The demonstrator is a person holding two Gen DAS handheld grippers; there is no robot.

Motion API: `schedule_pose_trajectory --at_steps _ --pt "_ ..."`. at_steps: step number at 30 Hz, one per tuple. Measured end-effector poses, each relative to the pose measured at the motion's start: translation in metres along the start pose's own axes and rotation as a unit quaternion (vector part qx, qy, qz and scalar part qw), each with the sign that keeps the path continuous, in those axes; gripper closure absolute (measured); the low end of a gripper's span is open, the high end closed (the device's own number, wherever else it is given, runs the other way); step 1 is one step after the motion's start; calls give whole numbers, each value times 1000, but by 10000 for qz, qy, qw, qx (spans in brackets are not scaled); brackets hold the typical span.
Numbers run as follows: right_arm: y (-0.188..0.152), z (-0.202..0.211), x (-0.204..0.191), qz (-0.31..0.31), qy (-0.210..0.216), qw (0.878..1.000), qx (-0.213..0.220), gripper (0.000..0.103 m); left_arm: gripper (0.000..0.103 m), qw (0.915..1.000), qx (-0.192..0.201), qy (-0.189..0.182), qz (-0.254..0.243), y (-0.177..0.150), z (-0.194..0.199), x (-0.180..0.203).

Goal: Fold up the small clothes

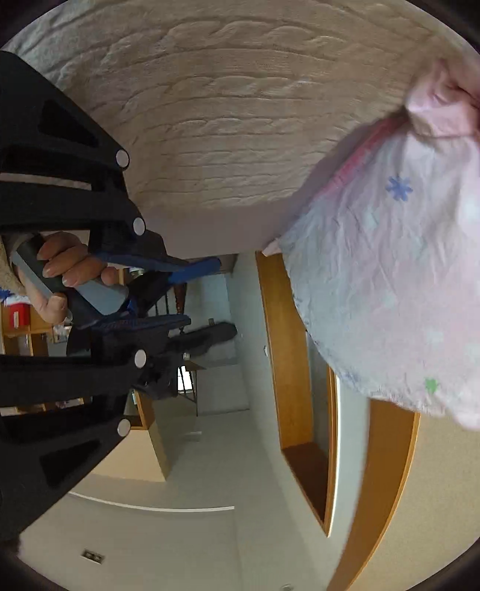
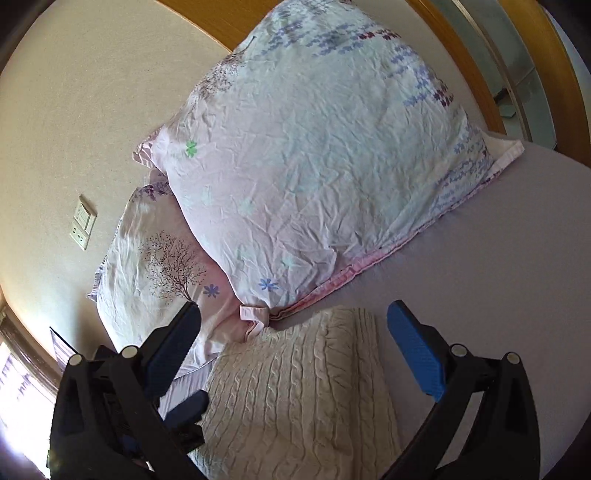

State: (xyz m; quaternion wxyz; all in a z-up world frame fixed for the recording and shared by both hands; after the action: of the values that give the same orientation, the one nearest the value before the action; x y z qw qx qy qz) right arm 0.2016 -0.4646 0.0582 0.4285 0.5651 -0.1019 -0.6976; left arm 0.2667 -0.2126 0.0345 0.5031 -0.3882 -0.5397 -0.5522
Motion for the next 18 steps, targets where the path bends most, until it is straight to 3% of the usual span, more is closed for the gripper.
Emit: schedule_pose_trajectory --at_steps 2,4,6,8,10,16,17,18 --pt "-2 -6 3 -73 -32 9996 -283 2 29 9966 536 403 -471 3 36 15" --pt "-7 -19 7 -121 -192 9970 -746 2 26 9853 998 1187 -719 8 74 17" --pt "-16 -34 13 -212 -300 9910 -1284 2 23 9644 1218 2213 -788 11 102 8" --pt "-26 -48 18 -337 -376 9838 -1720 2 22 9470 1240 2876 -715 15 115 -9" --pt "-35 -57 21 -369 -397 9784 -1996 2 22 9443 1045 3074 -539 8 122 -32" --pt "-48 -68 24 -281 -486 9731 -2235 7 22 9551 466 2901 -372 -2 89 -67" --pt "-49 -68 23 -242 -463 9738 -2214 13 22 9547 513 2894 -467 -2 86 -65" --pt "-53 -71 23 -282 -372 9714 -2327 42 22 9531 535 2930 -541 -2 82 -65"
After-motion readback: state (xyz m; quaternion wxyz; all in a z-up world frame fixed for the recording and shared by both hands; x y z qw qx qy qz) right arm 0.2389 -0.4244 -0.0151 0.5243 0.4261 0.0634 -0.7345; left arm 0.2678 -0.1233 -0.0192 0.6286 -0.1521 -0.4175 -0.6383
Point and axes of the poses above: each gripper's, at about its wrist camera, not at the fingertips, and z roughly against the way its jaws point, x to its right, y to its top, the point moved 2 cm from there along -z, roughly the way its jaws point, and after that the axes turned 1 degree about y, right-handed, at the moved point
